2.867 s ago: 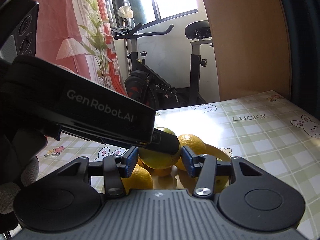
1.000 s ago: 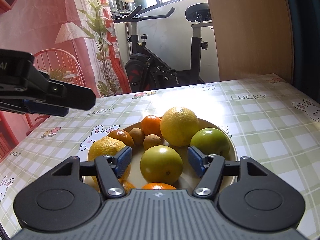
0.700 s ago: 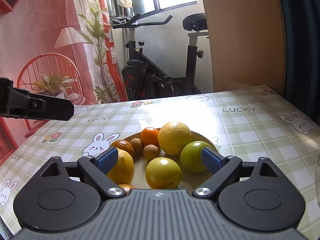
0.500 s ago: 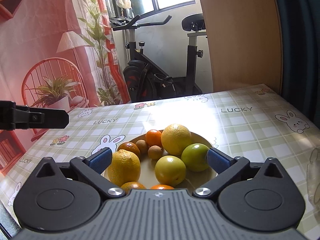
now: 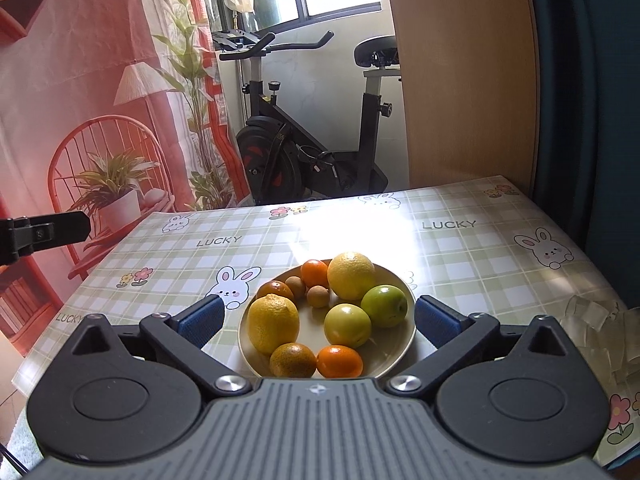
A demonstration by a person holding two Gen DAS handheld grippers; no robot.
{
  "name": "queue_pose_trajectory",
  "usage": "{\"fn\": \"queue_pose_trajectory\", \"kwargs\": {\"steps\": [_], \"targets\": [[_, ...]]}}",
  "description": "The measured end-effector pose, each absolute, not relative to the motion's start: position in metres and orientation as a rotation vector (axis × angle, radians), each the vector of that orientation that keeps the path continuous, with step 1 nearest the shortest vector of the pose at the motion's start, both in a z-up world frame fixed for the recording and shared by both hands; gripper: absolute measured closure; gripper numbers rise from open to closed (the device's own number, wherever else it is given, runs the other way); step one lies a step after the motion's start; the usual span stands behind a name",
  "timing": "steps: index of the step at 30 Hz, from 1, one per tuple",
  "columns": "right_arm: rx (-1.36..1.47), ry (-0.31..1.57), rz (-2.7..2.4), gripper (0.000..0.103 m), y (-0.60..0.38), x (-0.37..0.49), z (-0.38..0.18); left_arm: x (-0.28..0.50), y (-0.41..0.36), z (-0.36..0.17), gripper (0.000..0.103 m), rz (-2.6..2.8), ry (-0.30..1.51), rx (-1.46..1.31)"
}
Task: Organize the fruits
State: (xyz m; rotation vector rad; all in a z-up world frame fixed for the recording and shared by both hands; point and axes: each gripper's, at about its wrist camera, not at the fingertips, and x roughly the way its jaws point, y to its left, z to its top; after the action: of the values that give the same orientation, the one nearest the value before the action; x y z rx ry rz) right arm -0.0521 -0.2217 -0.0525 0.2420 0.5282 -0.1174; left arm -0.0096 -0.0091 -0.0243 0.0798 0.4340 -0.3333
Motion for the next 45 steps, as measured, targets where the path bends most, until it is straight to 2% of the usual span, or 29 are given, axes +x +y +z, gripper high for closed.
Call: {"fn": "queue_pose_trajectory", "kwargs": {"steps": [14,45], "targets": [[0.209,0.467,-0.078,0.0,-0.19,-0.073,-0.022,-0.04,0.015,-0.007,0.008,-0.255,0.398,0.049],[0.172,0.458,-0.07,0.0,-0.181,-0.081,-0.015,-0.046,0.02,-0.003,0.008,-0.244,0.385,0.033]]}}
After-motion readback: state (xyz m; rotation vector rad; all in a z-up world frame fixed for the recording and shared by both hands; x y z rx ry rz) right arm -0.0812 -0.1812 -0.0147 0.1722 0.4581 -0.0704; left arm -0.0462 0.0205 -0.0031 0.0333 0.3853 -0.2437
